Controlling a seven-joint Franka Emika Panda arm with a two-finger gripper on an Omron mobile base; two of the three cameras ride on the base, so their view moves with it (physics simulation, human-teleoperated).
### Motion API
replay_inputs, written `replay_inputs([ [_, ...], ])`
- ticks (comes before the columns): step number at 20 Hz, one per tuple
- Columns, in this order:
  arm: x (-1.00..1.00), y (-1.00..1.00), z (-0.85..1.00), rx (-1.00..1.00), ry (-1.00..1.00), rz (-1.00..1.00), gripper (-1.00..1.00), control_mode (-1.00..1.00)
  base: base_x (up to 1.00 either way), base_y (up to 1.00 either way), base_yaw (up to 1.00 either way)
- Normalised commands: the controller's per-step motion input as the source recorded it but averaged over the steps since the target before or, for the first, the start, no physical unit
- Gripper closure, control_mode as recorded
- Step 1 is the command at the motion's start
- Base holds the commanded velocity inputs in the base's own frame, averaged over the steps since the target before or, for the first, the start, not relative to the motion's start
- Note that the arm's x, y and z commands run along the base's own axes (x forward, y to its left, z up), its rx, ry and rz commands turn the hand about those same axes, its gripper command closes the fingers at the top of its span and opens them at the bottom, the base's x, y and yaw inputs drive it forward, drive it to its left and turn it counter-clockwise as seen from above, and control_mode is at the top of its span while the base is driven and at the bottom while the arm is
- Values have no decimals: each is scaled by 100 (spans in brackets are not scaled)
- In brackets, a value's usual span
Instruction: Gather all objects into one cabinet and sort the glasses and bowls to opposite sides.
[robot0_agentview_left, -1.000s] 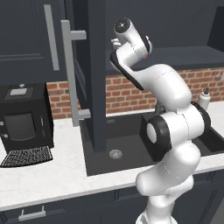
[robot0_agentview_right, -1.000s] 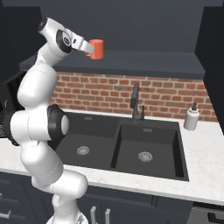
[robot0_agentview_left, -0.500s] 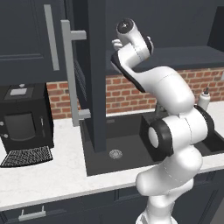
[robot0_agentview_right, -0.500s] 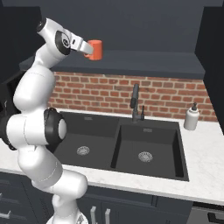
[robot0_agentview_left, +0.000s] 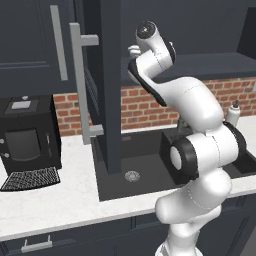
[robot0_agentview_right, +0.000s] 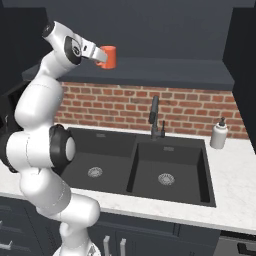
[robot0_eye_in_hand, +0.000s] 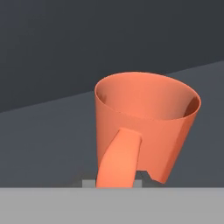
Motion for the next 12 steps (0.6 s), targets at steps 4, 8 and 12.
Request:
replay_inputs([
  [4, -14, 0, 0, 0, 0, 13, 100, -100, 0, 0, 0],
  [8, -28, 0, 0, 0, 0, 17, 100, -100, 0, 0, 0],
  [12, -65, 0, 0, 0, 0, 20, 100, -100, 0, 0, 0],
])
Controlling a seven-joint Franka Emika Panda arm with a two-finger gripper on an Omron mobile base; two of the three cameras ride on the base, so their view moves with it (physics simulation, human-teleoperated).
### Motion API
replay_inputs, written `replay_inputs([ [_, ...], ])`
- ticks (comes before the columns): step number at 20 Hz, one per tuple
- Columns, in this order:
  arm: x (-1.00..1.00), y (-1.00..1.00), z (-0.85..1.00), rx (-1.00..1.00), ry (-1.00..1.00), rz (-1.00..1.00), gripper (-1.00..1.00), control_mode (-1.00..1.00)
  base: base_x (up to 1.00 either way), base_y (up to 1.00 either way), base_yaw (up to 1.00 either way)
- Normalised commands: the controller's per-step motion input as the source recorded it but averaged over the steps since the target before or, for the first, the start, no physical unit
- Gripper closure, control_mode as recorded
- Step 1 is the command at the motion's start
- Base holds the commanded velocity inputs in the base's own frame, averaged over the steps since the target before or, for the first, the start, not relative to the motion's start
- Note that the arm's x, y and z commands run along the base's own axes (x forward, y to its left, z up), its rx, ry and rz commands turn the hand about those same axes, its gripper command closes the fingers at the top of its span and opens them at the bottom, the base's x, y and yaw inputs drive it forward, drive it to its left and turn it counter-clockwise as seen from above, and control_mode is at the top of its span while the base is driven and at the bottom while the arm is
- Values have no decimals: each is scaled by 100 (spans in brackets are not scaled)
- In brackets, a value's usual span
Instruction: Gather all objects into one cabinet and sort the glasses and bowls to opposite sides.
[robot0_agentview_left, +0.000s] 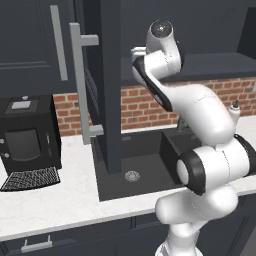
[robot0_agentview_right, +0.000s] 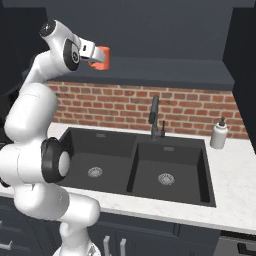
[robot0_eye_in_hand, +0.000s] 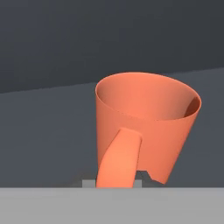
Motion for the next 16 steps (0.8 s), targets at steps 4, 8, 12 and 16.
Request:
replay_inputs([
  [4, -95, 0, 0, 0, 0, 17, 100, -100, 0, 0, 0],
  [8, -100, 0, 3, 0, 0, 11, 100, -100, 0, 0, 0],
  [12, -100, 0, 8, 0, 0, 8, 100, -100, 0, 0, 0],
  [16, -94, 0, 17, 0, 0, 8, 100, -100, 0, 0, 0],
])
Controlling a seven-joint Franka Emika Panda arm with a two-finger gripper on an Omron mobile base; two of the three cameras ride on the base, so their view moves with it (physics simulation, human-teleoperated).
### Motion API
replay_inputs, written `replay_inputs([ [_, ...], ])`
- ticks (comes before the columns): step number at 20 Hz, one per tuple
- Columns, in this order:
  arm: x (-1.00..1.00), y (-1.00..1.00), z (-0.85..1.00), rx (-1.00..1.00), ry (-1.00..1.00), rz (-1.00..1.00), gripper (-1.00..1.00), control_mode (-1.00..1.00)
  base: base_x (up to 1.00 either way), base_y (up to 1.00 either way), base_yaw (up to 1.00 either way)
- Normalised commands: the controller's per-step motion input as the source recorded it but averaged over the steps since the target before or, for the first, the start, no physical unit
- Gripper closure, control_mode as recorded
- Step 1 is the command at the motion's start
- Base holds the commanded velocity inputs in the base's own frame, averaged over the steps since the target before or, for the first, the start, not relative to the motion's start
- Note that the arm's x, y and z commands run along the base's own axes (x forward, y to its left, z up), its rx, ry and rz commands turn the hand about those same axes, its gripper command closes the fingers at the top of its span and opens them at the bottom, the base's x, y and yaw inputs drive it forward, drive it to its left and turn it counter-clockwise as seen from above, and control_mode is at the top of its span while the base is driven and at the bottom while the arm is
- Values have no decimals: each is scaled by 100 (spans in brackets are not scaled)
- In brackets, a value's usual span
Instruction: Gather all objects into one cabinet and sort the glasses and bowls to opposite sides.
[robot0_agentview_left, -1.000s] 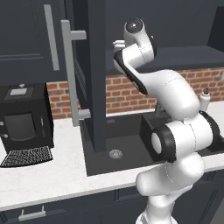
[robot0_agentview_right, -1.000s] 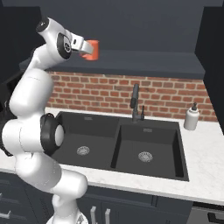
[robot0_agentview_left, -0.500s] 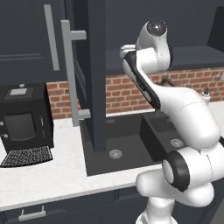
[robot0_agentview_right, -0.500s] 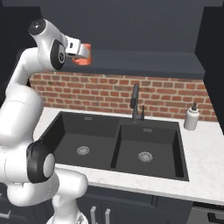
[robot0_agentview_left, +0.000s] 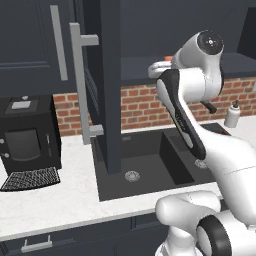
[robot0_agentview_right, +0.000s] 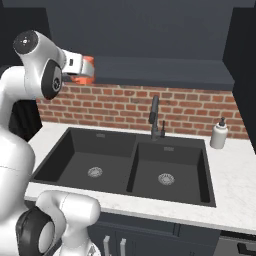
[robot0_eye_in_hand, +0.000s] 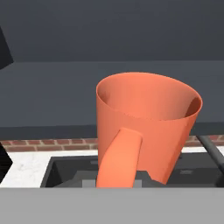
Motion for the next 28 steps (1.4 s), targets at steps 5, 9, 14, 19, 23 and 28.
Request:
replay_inputs([
  [5, -94, -1, 26, 0, 0, 7, 100, -100, 0, 0, 0],
  [9, -86, -6, 16, 0, 0, 11, 100, -100, 0, 0, 0],
  [14, -54, 0, 6, 0, 0, 9, 100, -100, 0, 0, 0],
  [19, -7, 0, 1, 0, 2, 6, 100, -100, 0, 0, 0],
  [23, -7, 0, 0, 0, 1, 0, 100, -100, 0, 0, 0],
  [28, -22, 0, 0, 0, 0, -2, 100, -100, 0, 0, 0],
])
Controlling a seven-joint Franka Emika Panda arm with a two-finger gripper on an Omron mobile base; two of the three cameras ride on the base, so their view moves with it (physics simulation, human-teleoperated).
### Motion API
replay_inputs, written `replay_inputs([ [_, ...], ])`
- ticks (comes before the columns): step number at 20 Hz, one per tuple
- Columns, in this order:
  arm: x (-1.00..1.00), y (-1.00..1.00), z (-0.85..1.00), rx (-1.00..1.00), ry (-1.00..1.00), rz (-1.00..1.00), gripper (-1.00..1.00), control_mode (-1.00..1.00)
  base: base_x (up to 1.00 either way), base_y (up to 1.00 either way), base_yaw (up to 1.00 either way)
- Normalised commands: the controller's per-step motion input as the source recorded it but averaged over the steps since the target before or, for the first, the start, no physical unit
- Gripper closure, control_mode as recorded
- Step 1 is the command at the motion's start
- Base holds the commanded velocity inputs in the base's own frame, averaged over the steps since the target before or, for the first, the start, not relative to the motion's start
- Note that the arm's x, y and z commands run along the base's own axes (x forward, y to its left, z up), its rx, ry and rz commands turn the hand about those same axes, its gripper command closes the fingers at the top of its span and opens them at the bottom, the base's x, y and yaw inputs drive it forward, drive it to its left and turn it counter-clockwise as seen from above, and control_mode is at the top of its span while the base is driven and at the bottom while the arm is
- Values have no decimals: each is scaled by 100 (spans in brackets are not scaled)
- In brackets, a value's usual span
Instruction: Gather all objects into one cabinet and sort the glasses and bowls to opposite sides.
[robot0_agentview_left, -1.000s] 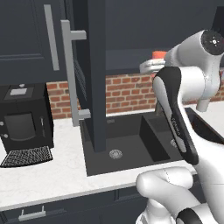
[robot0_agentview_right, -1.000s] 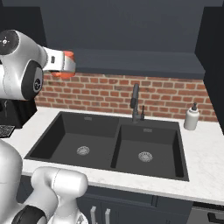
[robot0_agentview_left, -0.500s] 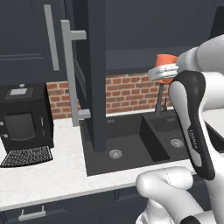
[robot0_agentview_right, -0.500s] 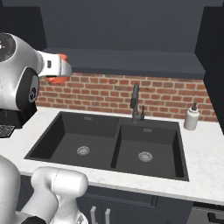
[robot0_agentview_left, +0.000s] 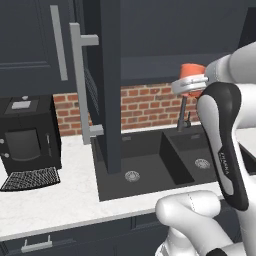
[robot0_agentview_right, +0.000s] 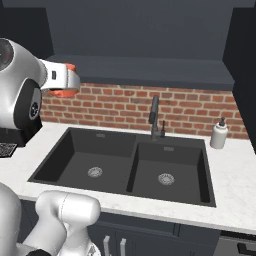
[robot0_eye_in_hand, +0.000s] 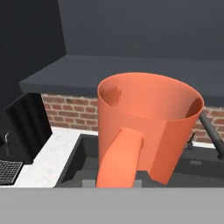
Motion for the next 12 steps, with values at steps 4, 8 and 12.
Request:
replay_inputs([
  [4, -25, -6, 0, 0, 0, -2, 100, -100, 0, 0, 0],
  [8, -24, -13, 0, 0, 0, -2, 100, -100, 0, 0, 0],
  [12, -29, -17, -3, 0, 1, 0, 100, -100, 0, 0, 0],
])
